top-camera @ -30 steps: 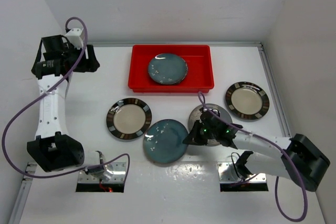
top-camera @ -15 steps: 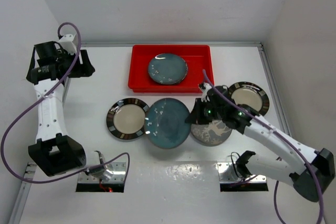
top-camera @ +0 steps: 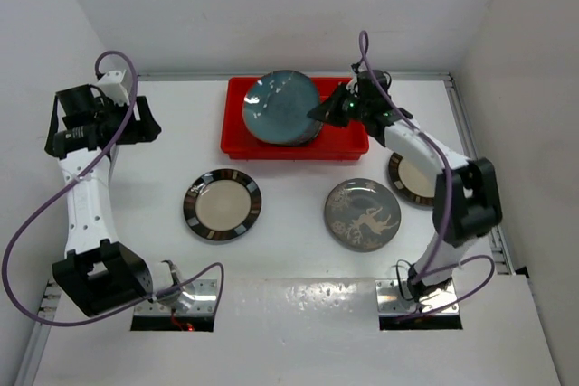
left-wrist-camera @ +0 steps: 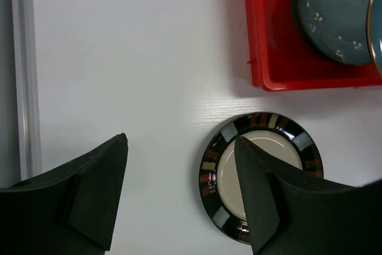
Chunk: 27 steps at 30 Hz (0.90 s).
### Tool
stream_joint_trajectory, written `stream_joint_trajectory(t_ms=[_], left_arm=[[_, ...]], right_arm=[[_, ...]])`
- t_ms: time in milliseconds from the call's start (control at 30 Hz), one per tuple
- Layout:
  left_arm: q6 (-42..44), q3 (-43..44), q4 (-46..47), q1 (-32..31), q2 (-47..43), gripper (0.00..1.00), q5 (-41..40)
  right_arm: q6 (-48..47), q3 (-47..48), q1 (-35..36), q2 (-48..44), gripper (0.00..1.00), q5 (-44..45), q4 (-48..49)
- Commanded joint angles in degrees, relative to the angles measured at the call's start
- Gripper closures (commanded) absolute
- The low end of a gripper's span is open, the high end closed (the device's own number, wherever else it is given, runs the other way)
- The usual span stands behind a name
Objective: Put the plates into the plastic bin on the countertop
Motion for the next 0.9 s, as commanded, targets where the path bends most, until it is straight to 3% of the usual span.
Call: stream_joint_trajectory(t_ms=[0, 300, 733, 833, 867], left_arm=[[1.1, -1.4, 2.2, 0.6, -1.2, 0.26, 0.0], [2.2, -3.2, 2.8, 0.6, 0.7, 0.26, -1.0], [2.2, -3.2, 2.8, 0.6, 2.9, 0.26, -1.0], [2.2, -3.2, 2.8, 0.6, 2.9, 0.26, -1.0], [2.2, -3.2, 2.8, 0.6, 2.9, 0.26, -1.0]], right_arm=[[5.9, 8.3, -1.2, 5.8, 1.0, -4.1, 15.7], [10.5, 19.3, -3.1, 21.1, 1.0, -4.6, 17.7], [10.9, 10.9, -4.7, 23.9, 1.0, -4.3, 18.3], [9.5, 12.7, -5.4, 26.0, 0.88, -3.9, 12.3], [8.2, 14.1, -5.6, 26.6, 0.76, -3.5, 8.7]])
